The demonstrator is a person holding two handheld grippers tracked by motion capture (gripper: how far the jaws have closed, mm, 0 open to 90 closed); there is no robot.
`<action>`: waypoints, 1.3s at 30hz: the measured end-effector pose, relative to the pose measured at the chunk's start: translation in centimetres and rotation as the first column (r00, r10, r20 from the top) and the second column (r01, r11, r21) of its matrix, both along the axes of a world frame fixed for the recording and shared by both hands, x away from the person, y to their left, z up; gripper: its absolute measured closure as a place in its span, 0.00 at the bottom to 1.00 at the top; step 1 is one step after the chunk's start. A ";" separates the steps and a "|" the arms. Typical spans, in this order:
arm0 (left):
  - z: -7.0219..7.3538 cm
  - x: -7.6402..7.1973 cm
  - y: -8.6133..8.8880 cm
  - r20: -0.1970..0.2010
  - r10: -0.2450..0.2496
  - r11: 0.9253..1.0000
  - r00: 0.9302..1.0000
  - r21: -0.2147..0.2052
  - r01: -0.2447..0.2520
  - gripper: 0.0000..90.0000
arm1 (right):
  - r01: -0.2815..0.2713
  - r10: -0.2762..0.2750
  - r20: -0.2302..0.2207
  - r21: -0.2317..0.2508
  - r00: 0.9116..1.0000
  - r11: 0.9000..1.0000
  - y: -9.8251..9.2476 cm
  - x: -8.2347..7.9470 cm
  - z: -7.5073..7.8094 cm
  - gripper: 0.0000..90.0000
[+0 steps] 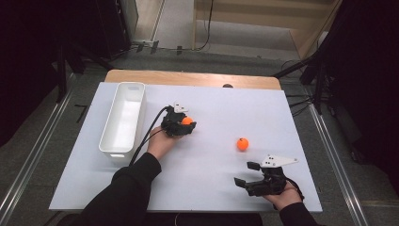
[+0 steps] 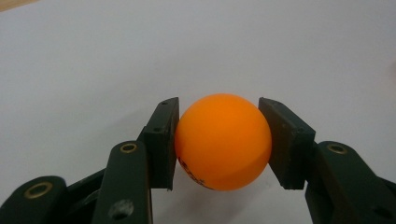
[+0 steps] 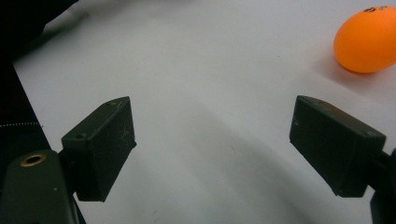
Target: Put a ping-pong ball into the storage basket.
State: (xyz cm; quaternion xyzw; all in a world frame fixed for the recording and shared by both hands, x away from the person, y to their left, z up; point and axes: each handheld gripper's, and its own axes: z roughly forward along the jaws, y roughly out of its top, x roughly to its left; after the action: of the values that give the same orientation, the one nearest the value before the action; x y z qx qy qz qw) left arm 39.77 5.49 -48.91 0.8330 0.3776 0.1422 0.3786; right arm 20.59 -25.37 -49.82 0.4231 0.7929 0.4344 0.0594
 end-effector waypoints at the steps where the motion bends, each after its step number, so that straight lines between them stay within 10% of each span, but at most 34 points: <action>1: 0.0 -0.1 0.0 0.003 -0.002 1.000 1.000 -0.008 0.003 0.56 | 0.000 0.000 0.000 -0.002 1.000 1.000 0.0 0.0 0.0 0.14; 39: 4.0 -1.9 1.5 0.055 -0.023 0.990 0.998 -0.134 0.031 0.56 | 0.003 -0.003 0.001 0.003 1.000 1.000 0.0 0.0 0.1 0.14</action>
State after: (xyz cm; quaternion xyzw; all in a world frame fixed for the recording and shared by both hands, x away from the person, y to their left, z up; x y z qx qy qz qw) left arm 37.92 7.00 -44.88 0.8063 0.3648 0.1335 0.4460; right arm 20.58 -25.39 -49.75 0.4242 0.7916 0.4357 0.0597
